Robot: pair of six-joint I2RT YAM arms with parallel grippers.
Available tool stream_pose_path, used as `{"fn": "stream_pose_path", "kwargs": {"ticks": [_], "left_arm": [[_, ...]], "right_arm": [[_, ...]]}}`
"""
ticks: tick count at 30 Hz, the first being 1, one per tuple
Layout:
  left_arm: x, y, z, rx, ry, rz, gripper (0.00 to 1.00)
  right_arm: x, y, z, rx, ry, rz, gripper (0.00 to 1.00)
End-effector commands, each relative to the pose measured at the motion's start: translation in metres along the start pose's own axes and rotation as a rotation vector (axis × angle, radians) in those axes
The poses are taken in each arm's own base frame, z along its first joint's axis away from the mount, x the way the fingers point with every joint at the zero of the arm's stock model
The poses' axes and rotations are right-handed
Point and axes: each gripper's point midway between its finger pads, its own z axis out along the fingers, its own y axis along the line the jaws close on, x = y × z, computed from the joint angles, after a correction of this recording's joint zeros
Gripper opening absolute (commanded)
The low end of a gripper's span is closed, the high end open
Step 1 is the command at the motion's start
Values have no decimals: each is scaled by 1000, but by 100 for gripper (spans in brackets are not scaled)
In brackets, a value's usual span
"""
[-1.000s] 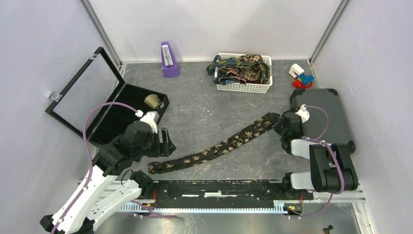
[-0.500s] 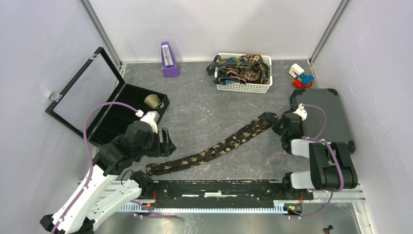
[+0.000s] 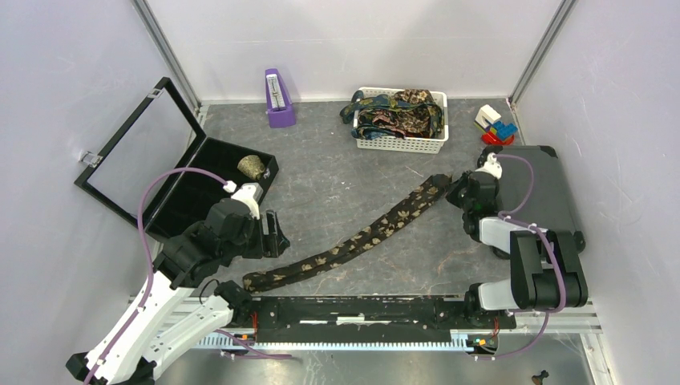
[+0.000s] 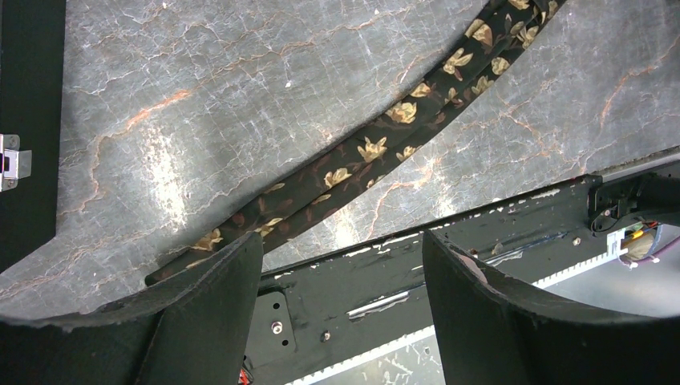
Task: Roll the ties
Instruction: Flatten out the tie at the center of the board.
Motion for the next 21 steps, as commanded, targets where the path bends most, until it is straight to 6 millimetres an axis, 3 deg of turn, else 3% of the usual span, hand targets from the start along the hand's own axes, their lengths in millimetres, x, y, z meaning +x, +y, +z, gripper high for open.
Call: {"fn": "stream_pose_path", "kwargs": {"ticks": [1,10,12,21], "left_arm": [[-6,-2,2,10,-25,32,79],[-6,-1,3,4,-21,31,79],[-6,-1,3,4,-21,31,79],[-5,-1,5,-5,-8,32,79]], "right_arm": [[-36,22,10,-54,-77,-57,0],[-77,29,48,0,-125,-94,0],[-94,20,57,33,-146,-80,0],[-158,11,95,98,-196,-103,0]]}}
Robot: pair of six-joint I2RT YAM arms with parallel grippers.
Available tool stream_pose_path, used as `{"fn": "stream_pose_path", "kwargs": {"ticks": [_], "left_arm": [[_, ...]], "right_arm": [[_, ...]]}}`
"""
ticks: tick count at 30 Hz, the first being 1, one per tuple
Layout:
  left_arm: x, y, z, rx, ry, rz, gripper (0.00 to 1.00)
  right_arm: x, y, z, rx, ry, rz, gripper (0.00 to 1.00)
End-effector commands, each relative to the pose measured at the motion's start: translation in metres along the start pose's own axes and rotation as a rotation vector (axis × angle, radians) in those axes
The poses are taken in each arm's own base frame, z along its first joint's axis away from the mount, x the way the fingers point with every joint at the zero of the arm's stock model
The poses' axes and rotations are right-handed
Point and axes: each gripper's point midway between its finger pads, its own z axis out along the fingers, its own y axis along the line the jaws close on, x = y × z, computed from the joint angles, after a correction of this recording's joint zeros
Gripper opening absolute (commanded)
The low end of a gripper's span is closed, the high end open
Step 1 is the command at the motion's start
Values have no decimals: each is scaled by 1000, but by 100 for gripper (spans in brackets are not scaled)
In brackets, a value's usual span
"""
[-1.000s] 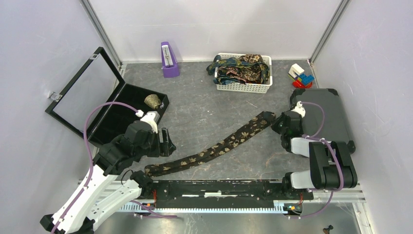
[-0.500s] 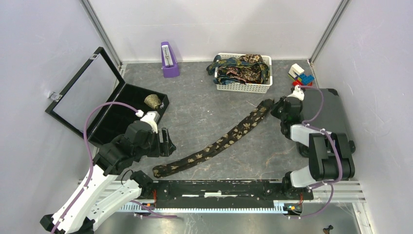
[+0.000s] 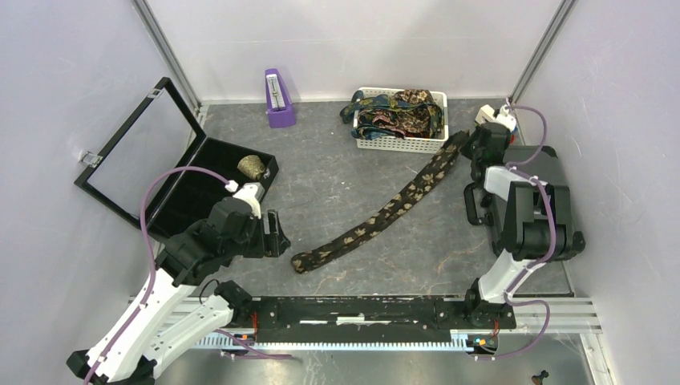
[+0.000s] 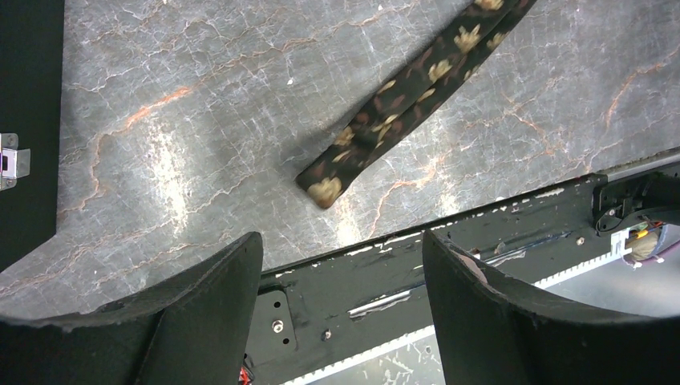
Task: Roll the ties
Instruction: Flatten out the tie at the center of the board.
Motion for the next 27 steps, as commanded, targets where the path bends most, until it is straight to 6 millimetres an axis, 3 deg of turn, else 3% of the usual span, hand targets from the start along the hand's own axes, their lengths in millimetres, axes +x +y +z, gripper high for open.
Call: {"fn": "stream_pose_path", "kwargs": {"ticks": [1,9,11,13,14,15,18,23,27], "left_arm": [[-6,-1,3,1,-19,31,79],[-5,2,8,-56,30,-10,79],[0,-2,12,-45,62,-46,78],[7,-7,20,-26,89,-86,77],[10,-7,25,-24,94,-109,76],[11,-8,28,-27,91,-133,74],[6,-5,31,-54,53,-194,73],[8,-13,50,-15,8,-340,72],[13,-15,67,-30,-17,-435,71]], "right_arm": [[-40,-2,24,28,-59,-37,0],[-57,-14,65,61,-48,-61,1],[-57,-15,72,62,-30,-61,9],[-59,-13,71,52,-30,-60,33],[-63,-13,69,51,-36,-59,47],[-67,-11,66,48,-43,-58,55],[-77,-5,54,33,-60,-51,67],[-96,10,17,-12,-96,-22,70],[-92,23,-23,-52,-97,-8,70]]}}
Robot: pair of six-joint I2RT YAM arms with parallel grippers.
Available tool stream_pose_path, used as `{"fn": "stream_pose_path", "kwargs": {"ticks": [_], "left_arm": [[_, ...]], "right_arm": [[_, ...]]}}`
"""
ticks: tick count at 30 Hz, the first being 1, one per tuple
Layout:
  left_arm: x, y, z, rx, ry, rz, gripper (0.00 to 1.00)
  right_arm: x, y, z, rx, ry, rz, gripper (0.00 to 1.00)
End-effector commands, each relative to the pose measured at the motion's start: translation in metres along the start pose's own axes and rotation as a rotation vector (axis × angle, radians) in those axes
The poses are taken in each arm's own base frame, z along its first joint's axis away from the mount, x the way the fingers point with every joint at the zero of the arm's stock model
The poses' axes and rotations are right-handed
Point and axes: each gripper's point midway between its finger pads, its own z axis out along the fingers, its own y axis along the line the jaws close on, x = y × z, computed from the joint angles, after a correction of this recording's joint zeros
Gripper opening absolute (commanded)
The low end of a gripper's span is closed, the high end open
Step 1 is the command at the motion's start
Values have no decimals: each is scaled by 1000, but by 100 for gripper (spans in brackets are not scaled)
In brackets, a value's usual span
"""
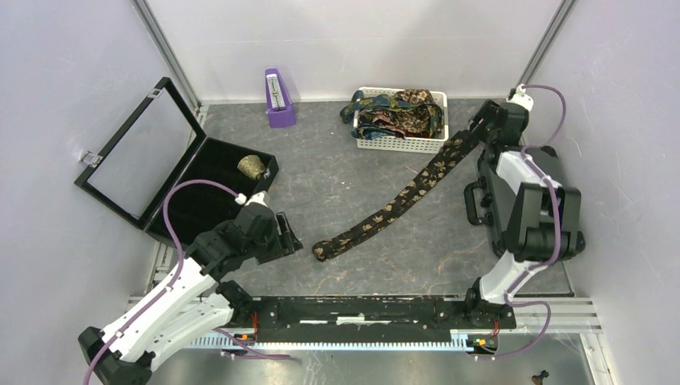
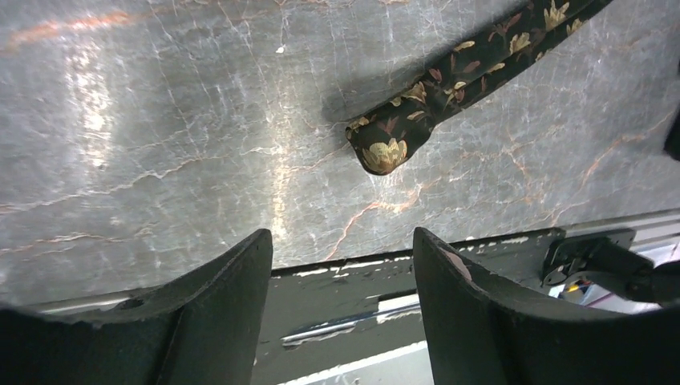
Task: Roll the ties
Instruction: Flatten out the tie at the center of the board, then roll the tie at the center of the board.
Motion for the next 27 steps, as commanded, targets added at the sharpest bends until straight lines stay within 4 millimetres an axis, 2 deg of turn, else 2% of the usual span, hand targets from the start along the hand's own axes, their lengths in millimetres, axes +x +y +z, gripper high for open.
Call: {"fn": "stream_pose_path", "kwargs": {"ticks": [1,5,8,9,12,18,22,27], "left_arm": [[-11,-19,20,49,-82,-199,71],[-4,-28,41,95,-84,-333,71],[3,-27,55,106,-89,-428,70],[5,-27,58,106,-92,-451,68],[8,-24,66,99,-111,-496,67],[16,-27,83,193,-128,-645,66],[17,-22,89,183,-151,-682,66],[18,-28,95,204,-159,-715,65]], "right_arm": [[-21,24,-54,-67,-54,20,70],[1,37,-98,-111,-46,12,68],[29,42,-129,-152,-33,-8,68],[41,50,-141,-184,-23,-22,68],[64,51,-163,-223,-1,-34,68],[107,48,-192,-287,58,-57,67],[124,47,-203,-316,86,-67,66],[137,45,-212,-345,110,-85,66]]}}
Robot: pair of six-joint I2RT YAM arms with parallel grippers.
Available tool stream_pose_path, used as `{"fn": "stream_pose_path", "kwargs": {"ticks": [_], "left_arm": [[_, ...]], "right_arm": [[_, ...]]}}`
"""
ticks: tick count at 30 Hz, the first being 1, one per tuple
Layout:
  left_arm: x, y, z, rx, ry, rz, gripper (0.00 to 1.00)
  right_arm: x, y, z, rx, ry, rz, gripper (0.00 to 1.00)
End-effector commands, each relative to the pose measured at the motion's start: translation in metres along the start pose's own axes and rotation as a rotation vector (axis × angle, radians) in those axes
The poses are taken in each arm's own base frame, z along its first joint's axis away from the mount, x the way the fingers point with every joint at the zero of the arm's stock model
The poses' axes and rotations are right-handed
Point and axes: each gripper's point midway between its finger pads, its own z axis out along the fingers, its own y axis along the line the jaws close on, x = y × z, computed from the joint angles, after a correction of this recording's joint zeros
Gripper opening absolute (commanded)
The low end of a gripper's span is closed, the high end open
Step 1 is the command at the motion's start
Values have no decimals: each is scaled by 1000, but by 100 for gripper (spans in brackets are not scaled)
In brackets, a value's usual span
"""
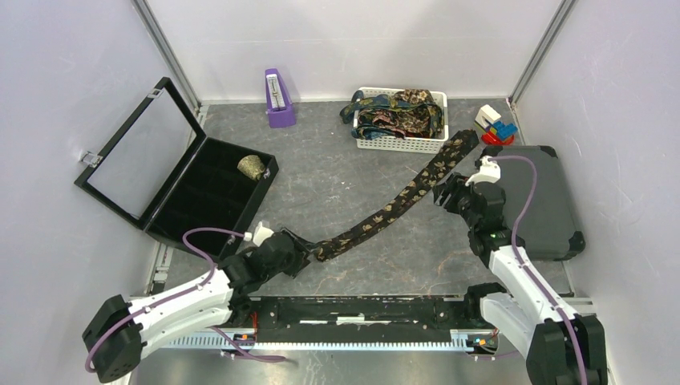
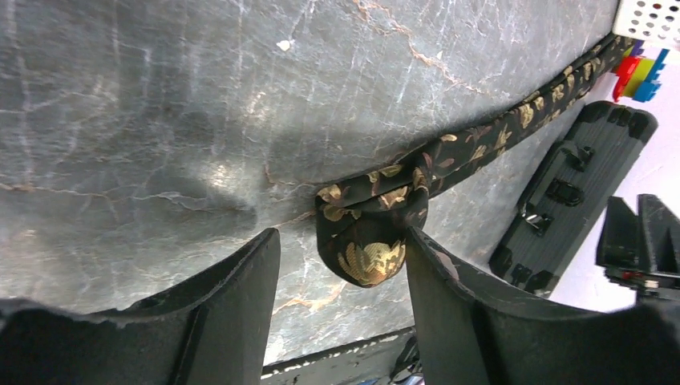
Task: Roll the ties
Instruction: Roll the tie at the center of the board.
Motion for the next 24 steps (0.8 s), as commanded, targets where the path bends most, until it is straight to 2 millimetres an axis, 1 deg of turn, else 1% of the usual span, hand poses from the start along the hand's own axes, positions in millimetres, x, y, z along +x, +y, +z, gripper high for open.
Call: {"fn": "stream_pose_path", "kwargs": {"ticks": [1,6,9,12,15,20,22,24], "left_arm": [[-3,-26,3,82,-48,-104,64],[4,-25,5,70,-66,-93,55],[4,-23,6,62,-84,-86,51],[3,-19,8,56,-103,-77,43],[4,-15,9,51,-109,-73,31],[6,-12,8,54,-102,-42,18],[6,-11,6,54,-104,-24,8],[3,-7,5,48,-117,5,3]], "right_arm": [[7,9,-7,-52,10,-10,66],[12,8,-9,-62,25,-24,66],[13,10,-10,-72,29,-26,66],[16,13,-11,-86,40,-34,65],[21,22,-13,-124,58,-38,64],[34,41,-17,-178,91,-37,63],[39,52,-19,-201,99,-43,62],[45,64,-21,-225,113,-51,62]]}}
